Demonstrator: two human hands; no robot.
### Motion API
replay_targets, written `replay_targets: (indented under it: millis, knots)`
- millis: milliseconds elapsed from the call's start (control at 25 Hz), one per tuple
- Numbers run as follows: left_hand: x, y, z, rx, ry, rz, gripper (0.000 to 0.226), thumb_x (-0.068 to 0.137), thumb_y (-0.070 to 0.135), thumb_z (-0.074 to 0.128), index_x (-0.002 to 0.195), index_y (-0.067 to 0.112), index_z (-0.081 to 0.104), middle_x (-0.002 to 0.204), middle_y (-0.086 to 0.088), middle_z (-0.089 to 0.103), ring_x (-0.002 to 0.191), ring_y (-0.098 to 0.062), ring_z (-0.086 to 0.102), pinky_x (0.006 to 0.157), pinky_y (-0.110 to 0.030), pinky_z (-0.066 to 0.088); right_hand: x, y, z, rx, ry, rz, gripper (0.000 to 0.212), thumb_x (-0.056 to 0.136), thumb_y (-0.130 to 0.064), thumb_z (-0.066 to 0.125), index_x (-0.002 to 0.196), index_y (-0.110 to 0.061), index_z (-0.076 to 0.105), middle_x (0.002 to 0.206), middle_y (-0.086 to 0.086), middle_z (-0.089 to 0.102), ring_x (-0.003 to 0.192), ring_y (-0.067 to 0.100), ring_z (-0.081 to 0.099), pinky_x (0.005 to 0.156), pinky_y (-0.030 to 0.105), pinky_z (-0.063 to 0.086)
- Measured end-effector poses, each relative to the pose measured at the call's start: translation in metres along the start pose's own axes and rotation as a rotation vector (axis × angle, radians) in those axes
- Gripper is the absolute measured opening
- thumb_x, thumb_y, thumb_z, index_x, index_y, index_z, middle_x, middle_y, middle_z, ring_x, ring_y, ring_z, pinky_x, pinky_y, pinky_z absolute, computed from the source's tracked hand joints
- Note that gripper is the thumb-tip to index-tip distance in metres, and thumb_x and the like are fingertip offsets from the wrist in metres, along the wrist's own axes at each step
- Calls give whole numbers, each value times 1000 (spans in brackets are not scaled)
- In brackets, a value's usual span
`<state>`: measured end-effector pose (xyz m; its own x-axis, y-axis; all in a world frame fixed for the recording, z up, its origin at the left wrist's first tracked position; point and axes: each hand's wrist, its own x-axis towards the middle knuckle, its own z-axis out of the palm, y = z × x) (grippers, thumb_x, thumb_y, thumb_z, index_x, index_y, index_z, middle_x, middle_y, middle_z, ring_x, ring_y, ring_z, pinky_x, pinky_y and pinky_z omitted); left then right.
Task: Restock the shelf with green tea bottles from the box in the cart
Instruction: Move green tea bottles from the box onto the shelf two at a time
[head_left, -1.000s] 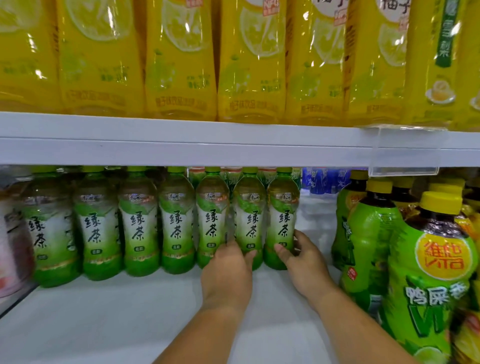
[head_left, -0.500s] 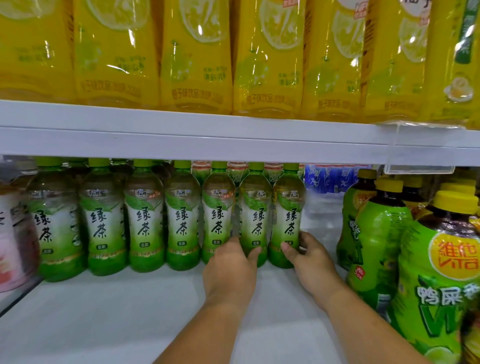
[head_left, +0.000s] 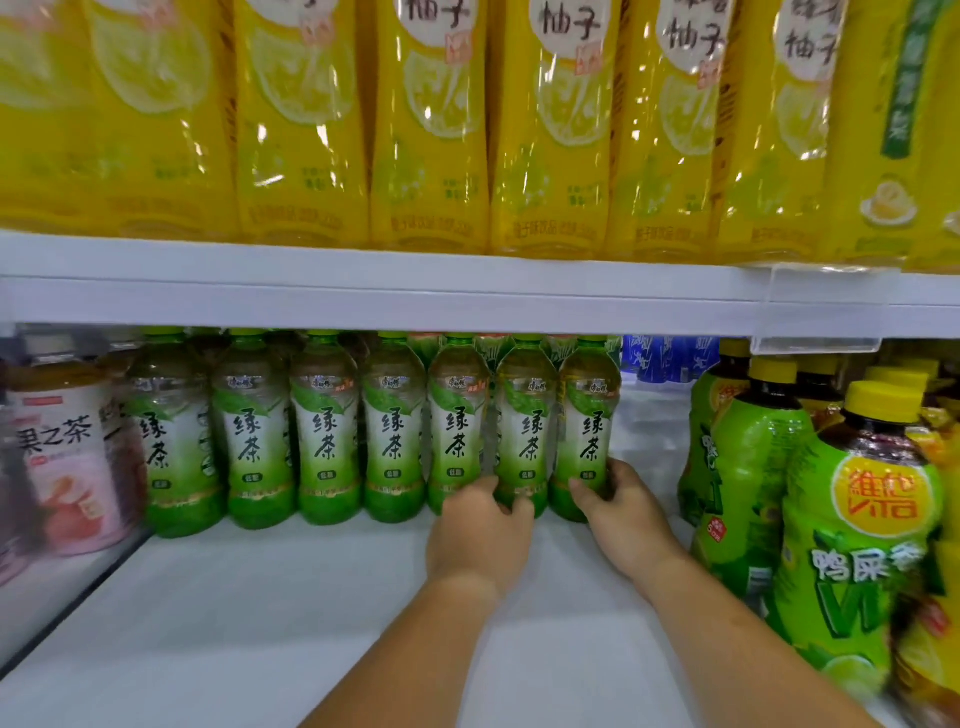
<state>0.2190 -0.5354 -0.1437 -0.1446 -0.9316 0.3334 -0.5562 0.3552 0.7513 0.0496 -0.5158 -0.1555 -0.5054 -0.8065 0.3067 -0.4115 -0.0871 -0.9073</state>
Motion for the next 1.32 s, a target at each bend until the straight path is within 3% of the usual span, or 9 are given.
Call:
replay_targets:
  millis: [80, 160, 280, 360, 520, 760, 960, 1160, 1320]
  knots:
    - [-5, 1, -8, -100, -77, -65, 41, 93, 43, 61, 128, 23, 65, 93, 10, 68, 90, -16, 62, 76, -26, 45, -10, -10, -2, 6, -46, 28, 38, 92, -28, 71, 127, -24, 54, 114, -3, 69, 102, 15, 62, 90, 30, 47]
    - [-10, 3, -15, -191, -151, -129, 54, 93, 45, 61, 142, 22, 55, 107, 11, 63, 97, -12, 57, 81, -23, 41, -20, -18, -4, 14, -68, 71, 44, 94, -30, 69, 133, -23, 51, 127, 1, 65, 105, 14, 58, 90, 28, 44]
    - [-24, 10, -25, -279, -224, -164, 35, 93, 44, 62, 123, 28, 62, 103, 14, 61, 99, -12, 55, 84, -24, 42, -37, -35, -14, -47, -41, 181, 67, 96, -40, 65, 152, -19, 35, 140, 3, 49, 119, 19, 48, 94, 29, 37]
    - [-38, 14, -33, -361, -256, -150, 28, 93, 44, 63, 116, 28, 61, 104, 14, 62, 103, -14, 58, 92, -30, 49, -52, -45, -17, -48, -11, 211, 71, 97, -40, 63, 155, -16, 31, 152, 8, 43, 129, 27, 47, 93, 30, 35]
    - [-72, 17, -54, -371, -273, -85, 58, 94, 51, 60, 140, 18, 53, 137, 1, 58, 123, -15, 55, 108, -33, 42, -87, -63, -21, 19, 2, 216, 53, 98, -37, 62, 143, -13, 47, 127, 10, 56, 101, 21, 49, 85, 29, 37]
    - [-128, 12, -98, -400, -253, -121, 55, 100, 47, 51, 148, 20, 46, 143, 2, 52, 116, -11, 48, 94, -25, 34, -147, -66, -22, -25, 5, 135, 29, 103, -32, 54, 123, -11, 59, 121, 11, 65, 99, 17, 55, 82, 25, 37]
    - [-172, 10, -149, -470, -297, -293, 46, 100, 50, 51, 139, 26, 52, 133, 10, 54, 113, -8, 52, 91, -27, 37, -192, -75, -37, -128, -96, 247, 47, 103, -44, 47, 138, -13, 54, 127, 0, 57, 112, 15, 51, 94, 26, 34]
    - [-209, 20, -180, -497, -357, -529, 43, 99, 52, 51, 132, 25, 53, 133, 4, 57, 119, -16, 55, 103, -39, 44, -241, -96, -53, -183, -161, 375, 52, 103, -47, 46, 144, -16, 50, 146, 5, 53, 132, 23, 50, 105, 31, 34]
    - [-233, 44, -209, -416, -472, -568, 48, 100, 54, 47, 140, 28, 48, 136, 8, 51, 118, -12, 51, 88, -25, 42, -277, -128, -70, -174, -249, 493, 53, 103, -46, 47, 147, -16, 47, 148, 5, 51, 126, 18, 51, 100, 29, 36]
